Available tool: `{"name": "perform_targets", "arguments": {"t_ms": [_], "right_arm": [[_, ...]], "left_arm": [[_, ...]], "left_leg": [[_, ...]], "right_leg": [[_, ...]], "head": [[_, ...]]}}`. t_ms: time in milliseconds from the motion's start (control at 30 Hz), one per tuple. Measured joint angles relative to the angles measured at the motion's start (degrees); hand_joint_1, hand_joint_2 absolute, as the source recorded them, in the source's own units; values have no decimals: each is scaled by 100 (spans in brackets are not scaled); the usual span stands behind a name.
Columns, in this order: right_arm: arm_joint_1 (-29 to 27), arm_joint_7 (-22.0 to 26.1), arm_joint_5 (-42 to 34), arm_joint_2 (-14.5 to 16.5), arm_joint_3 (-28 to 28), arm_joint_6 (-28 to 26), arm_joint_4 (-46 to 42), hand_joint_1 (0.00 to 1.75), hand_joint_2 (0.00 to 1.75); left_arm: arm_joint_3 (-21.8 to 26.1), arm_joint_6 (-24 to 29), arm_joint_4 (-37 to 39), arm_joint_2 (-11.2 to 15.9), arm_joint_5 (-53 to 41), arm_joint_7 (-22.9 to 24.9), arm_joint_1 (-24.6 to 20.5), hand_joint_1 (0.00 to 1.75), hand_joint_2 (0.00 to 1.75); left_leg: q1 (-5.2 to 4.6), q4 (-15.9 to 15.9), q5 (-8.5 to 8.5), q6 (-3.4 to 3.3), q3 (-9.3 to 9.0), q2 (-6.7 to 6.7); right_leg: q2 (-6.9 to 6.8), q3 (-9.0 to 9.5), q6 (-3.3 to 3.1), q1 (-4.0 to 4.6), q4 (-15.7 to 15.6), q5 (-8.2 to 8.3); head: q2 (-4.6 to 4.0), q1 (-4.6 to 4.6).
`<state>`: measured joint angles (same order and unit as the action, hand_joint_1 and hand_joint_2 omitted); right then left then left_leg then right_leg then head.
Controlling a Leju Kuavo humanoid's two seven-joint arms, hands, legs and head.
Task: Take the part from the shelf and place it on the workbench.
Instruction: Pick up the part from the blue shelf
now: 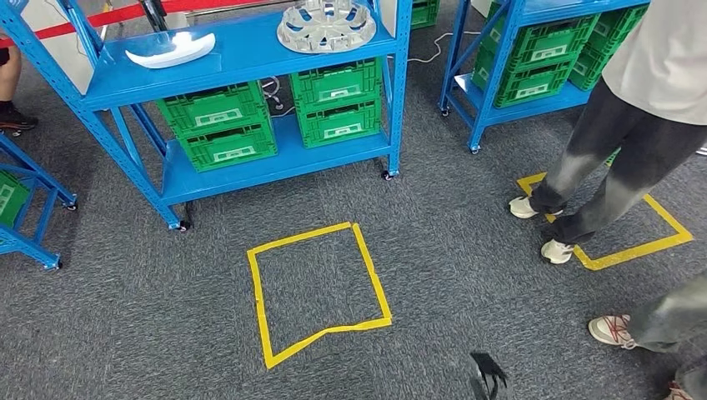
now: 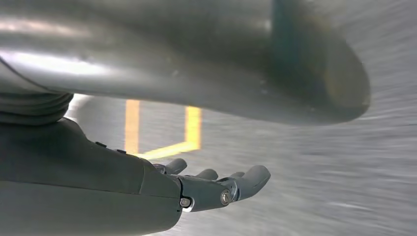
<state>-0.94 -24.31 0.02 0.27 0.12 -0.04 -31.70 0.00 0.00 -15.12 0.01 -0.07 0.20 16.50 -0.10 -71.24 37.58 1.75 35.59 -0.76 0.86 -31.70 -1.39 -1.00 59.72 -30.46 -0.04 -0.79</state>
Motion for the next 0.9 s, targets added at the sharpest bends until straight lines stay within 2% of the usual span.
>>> {"name": "perform_targets", "arguments": {"t_ms": [33,67,100,167,200,233,267,367,400,433,500,533,567,600,667,700,733,800,900], "right_arm": [[78,47,0,-2,-1,0,-122,0,0],[118,123,0,-4,-1,0,-198,0,0],[116,233,0,-5,-1,0,-228,0,0],[-1,509,0,-3,-1,0,-177,0,0],[-110,631,0,-2,-2,0,-100,0,0],[-234,724,0,0,-2,0,17,0,0],[-377,783,0,3,-3,0,161,0,0],[-867,796,-2,17,0,0,699,0,0],[-1036,737,-2,21,2,0,899,0,0],[-1196,664,-2,21,3,0,1098,0,0],[-1460,530,-1,9,3,0,1461,0,0],[-1565,474,-1,1,3,0,1608,0,0],[-1641,386,0,-6,3,0,1714,0,0],[-1673,242,0,-9,3,0,1777,0,0],[-1600,-31,0,-10,3,0,1758,0,0],[-1496,-92,0,-9,3,0,1688,0,0],[-1368,-87,0,-8,3,0,1582,0,0],[-1056,-55,0,-5,3,0,1279,0,0],[-560,-74,0,7,3,0,706,0,0]], "left_arm": [[0,0,130,8,0,2,96,0,0],[0,0,208,11,0,3,159,0,0],[0,0,235,12,0,2,178,0,0],[0,0,171,12,0,-2,86,0,0],[0,0,82,9,0,-4,-23,0,0],[0,0,-41,5,0,-5,-155,0,0],[0,0,-192,1,0,-7,-307,0,0],[0,0,-770,-14,0,-19,-815,0,0],[0,0,-982,-18,0,-22,-987,0,0],[0,0,-1190,-21,0,-25,-1152,0,0],[0,0,-1546,-18,0,-25,-1427,0,0],[0,0,-1685,-15,0,-25,-1527,0,0],[0,0,-1786,-13,0,-24,-1590,0,0],[0,0,-1839,-11,1,-24,-1612,0,0],[0,0,-1802,-16,1,-22,-1530,0,0],[0,0,-1718,-18,1,-21,-1435,0,0],[0,0,-1598,-21,0,-16,-1314,0,0],[0,0,-1282,-24,0,-7,-1027,0,0],[-1,-1,-737,-28,0,0,-551,0,0]], "left_leg": [[5,-289,39,9,215,4],[8,-391,-34,9,341,8],[9,-262,-227,0,352,10],[6,444,-727,-35,121,17],[-1,776,-883,-62,-19,25],[-11,986,-950,-89,-113,33],[-25,1068,-939,-118,-156,39],[-20,1157,-920,-220,-217,6],[-7,1203,-918,-253,-262,-15],[6,1240,-912,-284,-307,-36],[-6,1248,-861,-323,-364,-74],[-11,1243,-827,-333,-393,-98],[-16,1239,-787,-334,-435,-118],[-17,1237,-744,-328,-490,-132],[-14,1236,-646,-300,-612,-125],[-20,1235,-589,-277,-657,-105],[-24,1241,-541,-251,-687,-84],[-33,1272,-480,-199,-728,-49],[-38,1197,-383,-112,-774,-19]], "right_leg": [[16,33,4,0,0,-31],[32,74,12,0,0,-64],[38,128,21,-1,0,-101],[24,236,51,-2,-5,-185],[12,270,77,1,-9,-229],[1,287,104,3,-19,-260],[-6,295,134,3,-38,-280],[-34,363,228,5,-74,-323],[-44,327,252,10,40,-383],[-49,210,269,14,278,-488],[-50,-266,286,16,1031,-750],[-51,-512,292,16,1357,-808],[-51,-679,296,16,1512,-758],[-52,-739,296,16,1449,-590],[-66,-546,285,14,759,-60],[-76,-405,269,18,410,121],[-84,-298,242,25,171,217],[-82,-225,174,48,66,188],[-51,-132,75,24,1,143]], "head": [[0,-2],[0,-1],[0,-2],[0,1],[0,2],[0,4],[0,4],[0,7],[0,14],[0,22],[0,33],[0,34],[0,34],[0,34],[0,36],[0,37],[0,36],[0,34],[0,15]]}}
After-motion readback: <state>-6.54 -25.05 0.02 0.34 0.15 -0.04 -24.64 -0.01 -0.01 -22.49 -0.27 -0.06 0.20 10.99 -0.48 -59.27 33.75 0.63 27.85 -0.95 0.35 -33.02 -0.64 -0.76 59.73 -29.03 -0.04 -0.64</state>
